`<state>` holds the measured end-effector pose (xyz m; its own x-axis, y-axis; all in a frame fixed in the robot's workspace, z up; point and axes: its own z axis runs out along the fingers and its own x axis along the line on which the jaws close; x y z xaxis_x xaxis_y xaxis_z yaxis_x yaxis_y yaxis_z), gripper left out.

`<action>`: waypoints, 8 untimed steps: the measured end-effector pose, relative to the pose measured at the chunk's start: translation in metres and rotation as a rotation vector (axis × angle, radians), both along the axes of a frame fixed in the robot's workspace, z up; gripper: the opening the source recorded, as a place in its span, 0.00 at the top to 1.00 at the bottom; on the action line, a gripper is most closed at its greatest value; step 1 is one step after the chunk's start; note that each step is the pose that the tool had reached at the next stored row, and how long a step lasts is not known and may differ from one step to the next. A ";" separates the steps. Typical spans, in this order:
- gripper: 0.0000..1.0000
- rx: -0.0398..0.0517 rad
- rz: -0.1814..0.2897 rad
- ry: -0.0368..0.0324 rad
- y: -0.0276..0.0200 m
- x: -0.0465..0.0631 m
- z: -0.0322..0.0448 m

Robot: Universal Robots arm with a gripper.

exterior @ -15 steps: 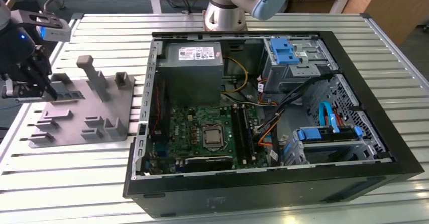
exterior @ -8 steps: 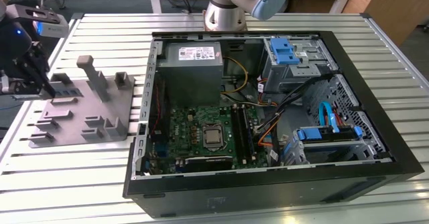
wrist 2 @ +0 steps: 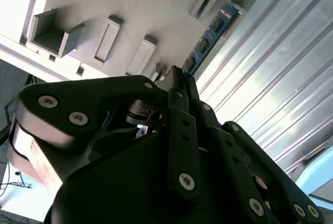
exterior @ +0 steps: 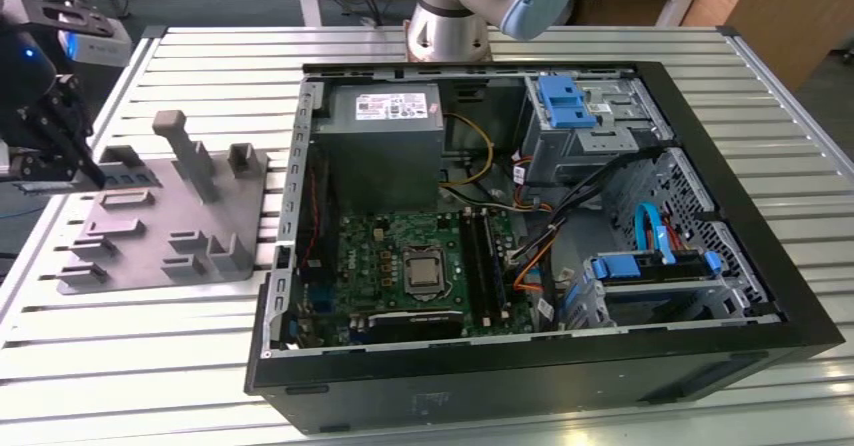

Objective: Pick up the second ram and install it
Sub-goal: 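Pick up the second ram and move it above second insertion slot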

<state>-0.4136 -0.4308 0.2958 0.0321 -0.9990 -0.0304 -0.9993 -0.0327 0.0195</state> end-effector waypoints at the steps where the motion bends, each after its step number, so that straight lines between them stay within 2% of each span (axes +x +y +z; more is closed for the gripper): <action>1: 0.86 0.0001 0.000 0.0000 0.0000 0.000 0.0012; 8: 0.86 0.0013 0.000 0.0000 0.0000 0.000 0.0086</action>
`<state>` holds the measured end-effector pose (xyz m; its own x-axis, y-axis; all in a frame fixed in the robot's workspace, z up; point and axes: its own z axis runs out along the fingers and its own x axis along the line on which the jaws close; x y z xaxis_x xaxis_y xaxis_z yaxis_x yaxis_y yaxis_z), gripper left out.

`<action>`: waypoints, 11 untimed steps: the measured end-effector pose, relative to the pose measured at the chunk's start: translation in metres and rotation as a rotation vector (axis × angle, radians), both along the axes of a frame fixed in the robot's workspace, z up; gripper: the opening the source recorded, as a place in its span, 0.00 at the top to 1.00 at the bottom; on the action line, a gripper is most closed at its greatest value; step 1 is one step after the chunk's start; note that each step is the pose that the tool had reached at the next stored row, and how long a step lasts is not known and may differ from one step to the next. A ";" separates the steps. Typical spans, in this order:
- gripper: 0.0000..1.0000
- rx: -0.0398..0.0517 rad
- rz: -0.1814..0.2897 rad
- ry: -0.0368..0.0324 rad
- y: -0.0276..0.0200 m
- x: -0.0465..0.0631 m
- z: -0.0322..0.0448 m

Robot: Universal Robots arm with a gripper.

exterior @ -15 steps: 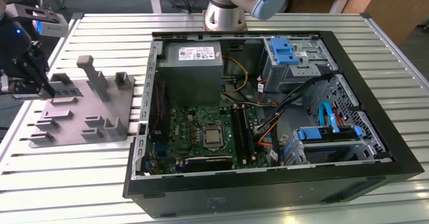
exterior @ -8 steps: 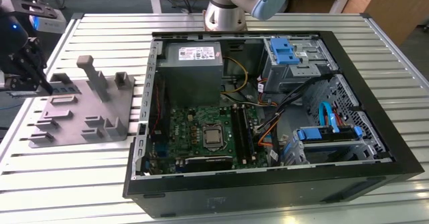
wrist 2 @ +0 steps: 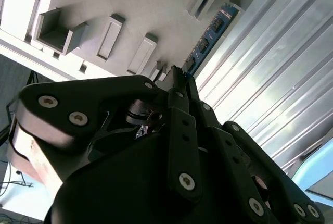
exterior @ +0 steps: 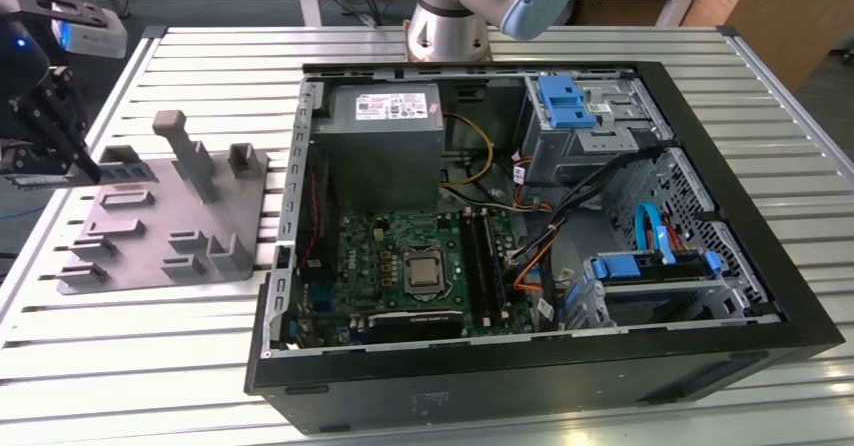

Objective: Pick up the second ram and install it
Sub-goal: 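Pick up the second ram and move it above second insertion slot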

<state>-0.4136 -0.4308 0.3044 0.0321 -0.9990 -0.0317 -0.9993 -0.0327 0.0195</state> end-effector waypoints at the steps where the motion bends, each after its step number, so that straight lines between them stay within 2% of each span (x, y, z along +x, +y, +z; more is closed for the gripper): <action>1: 0.86 0.0002 0.000 0.0001 0.0000 0.000 0.0011; 11: 0.86 0.0029 0.000 0.0000 0.0000 0.000 0.0107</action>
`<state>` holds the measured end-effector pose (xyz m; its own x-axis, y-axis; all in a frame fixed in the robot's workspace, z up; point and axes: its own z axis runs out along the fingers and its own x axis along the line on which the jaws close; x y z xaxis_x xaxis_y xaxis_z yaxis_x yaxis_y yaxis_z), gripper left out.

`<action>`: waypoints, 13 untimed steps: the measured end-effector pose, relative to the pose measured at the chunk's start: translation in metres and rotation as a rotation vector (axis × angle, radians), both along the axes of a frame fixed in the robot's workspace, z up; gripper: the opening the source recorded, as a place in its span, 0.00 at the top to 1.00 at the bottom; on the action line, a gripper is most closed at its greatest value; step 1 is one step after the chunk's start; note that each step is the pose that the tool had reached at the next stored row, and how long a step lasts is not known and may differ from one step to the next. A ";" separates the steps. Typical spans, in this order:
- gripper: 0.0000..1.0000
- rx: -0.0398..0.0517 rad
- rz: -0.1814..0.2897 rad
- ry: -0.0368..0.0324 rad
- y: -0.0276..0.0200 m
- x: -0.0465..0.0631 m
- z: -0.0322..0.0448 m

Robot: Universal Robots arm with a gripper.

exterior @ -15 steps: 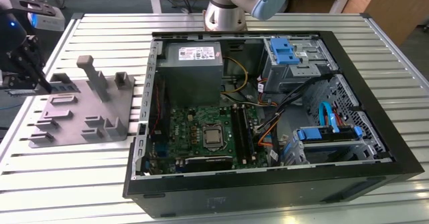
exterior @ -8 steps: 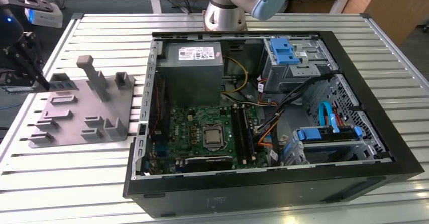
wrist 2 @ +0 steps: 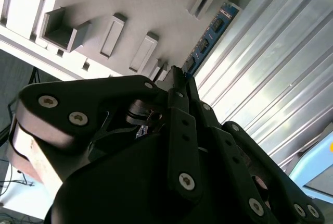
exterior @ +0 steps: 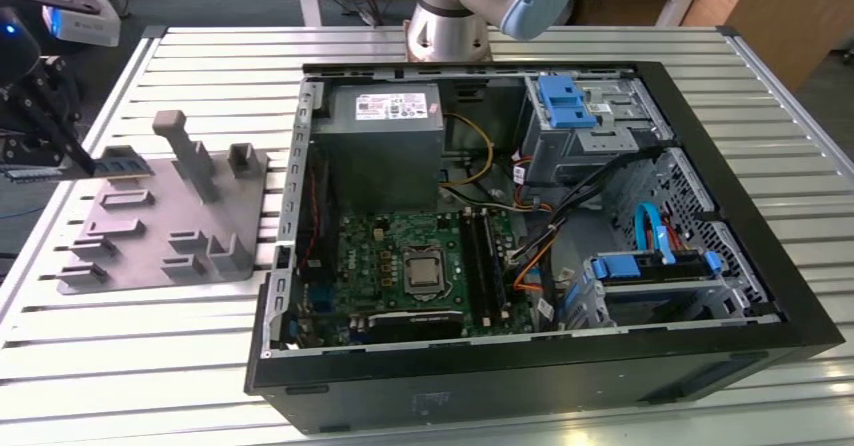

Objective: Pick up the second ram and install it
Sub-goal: 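Pick up the second ram and move it above second insertion slot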

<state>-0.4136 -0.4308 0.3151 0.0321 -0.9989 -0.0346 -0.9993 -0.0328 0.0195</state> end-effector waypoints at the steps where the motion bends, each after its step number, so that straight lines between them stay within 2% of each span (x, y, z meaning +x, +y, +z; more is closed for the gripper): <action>1: 0.86 0.0001 0.000 0.0000 0.0000 0.000 0.0009; 5: 0.86 0.0008 0.000 -0.0001 0.0000 0.000 0.0050; 13: 0.86 0.0019 0.000 0.0001 0.0000 0.000 0.0194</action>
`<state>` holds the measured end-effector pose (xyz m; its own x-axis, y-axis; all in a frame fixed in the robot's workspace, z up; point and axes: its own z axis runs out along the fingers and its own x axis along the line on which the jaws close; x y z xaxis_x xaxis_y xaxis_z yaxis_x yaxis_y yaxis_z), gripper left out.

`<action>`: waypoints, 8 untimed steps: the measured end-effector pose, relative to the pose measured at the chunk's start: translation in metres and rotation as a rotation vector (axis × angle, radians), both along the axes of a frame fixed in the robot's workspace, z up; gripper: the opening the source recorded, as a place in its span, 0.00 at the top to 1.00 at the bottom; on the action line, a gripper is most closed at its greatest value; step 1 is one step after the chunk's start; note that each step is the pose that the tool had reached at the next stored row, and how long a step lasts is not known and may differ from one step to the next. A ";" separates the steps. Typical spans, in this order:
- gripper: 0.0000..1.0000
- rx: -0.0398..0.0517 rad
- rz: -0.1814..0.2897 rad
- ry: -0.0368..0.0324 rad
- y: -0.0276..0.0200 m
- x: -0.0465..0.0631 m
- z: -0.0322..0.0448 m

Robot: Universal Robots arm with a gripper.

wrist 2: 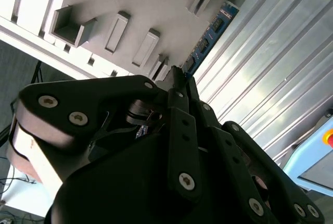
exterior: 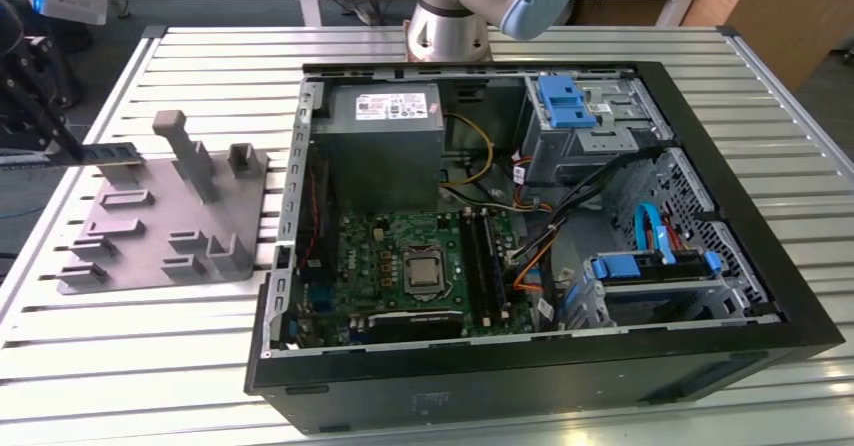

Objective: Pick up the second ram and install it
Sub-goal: 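Pick up the second ram and move it above second insertion slot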

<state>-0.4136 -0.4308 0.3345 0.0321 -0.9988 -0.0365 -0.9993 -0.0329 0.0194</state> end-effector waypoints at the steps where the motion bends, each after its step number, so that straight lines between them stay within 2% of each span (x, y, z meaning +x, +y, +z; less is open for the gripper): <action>1: 0.86 0.0002 0.000 0.0000 0.0000 0.000 0.0013; 8: 0.86 0.0008 0.000 0.0000 0.0000 0.000 0.0114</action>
<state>-0.4136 -0.4308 0.3459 0.0321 -0.9988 -0.0373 -0.9993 -0.0329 0.0194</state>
